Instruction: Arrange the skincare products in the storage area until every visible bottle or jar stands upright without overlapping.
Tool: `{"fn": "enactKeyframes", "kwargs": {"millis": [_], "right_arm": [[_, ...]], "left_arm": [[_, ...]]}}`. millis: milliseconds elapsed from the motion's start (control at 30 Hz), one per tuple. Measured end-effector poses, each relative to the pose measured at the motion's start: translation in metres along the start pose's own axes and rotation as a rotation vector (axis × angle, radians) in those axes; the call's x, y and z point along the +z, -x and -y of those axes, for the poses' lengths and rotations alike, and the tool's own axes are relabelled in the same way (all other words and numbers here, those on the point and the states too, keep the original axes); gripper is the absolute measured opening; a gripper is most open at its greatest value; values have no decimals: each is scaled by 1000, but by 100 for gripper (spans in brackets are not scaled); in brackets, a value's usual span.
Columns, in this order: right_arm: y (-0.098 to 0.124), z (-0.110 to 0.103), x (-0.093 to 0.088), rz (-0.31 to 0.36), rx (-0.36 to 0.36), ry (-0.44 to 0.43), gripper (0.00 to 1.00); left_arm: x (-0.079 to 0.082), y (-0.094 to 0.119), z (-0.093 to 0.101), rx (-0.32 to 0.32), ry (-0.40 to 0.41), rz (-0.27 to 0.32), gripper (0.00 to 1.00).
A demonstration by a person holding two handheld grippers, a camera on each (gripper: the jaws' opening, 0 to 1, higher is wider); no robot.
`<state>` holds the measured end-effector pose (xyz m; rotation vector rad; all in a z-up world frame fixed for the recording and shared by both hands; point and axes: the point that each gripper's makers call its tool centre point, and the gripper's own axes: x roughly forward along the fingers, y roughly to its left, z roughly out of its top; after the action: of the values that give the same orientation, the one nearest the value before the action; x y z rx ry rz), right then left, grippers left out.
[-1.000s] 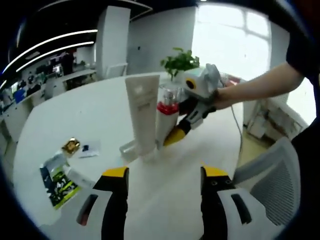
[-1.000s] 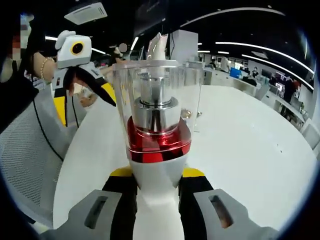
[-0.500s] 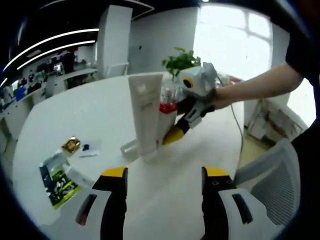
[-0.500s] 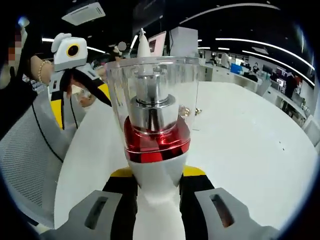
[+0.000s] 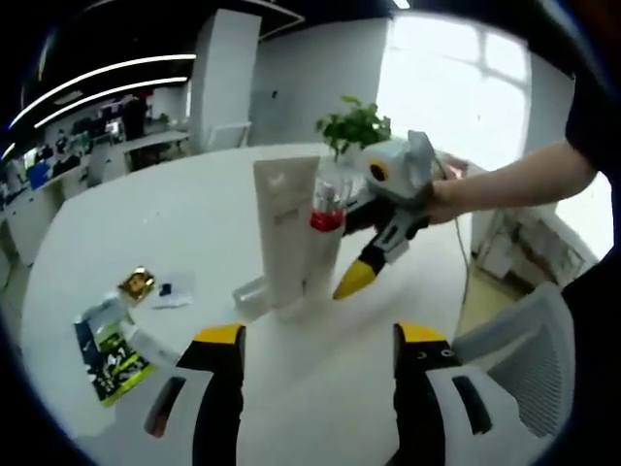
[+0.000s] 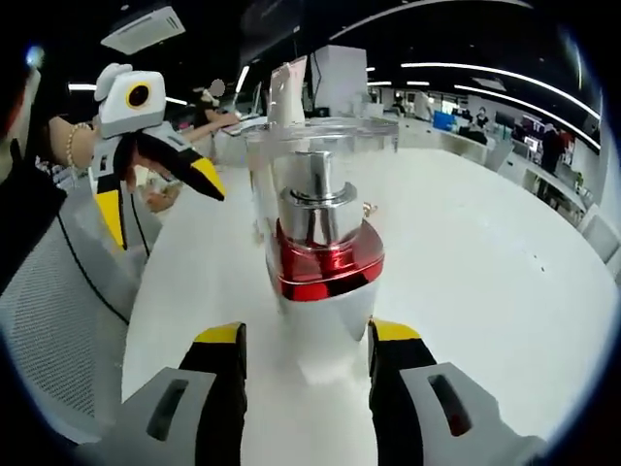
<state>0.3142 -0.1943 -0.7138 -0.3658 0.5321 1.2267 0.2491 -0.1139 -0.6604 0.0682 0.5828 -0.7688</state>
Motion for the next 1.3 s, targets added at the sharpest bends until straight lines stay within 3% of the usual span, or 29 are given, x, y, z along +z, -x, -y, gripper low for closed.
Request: {"fn": "enactKeyframes", "kwargs": {"millis": [233, 467, 767, 967, 1300], "right_arm": [[8, -3, -6, -1, -91, -52, 60], [19, -1, -11, 9, -190, -120, 77], [25, -19, 4, 20, -215, -123, 85], [28, -25, 7, 47, -228, -135, 90], [34, -52, 9, 54, -240, -161, 96]], "left_arm": [[-3, 7, 2, -6, 25, 0, 61], [-8, 19, 3, -3, 67, 1, 62], [-8, 34, 2, 19, 89, 2, 66], [-11, 46, 1, 33, 93, -1, 65], [-18, 68, -3, 76, 91, -10, 74]]}}
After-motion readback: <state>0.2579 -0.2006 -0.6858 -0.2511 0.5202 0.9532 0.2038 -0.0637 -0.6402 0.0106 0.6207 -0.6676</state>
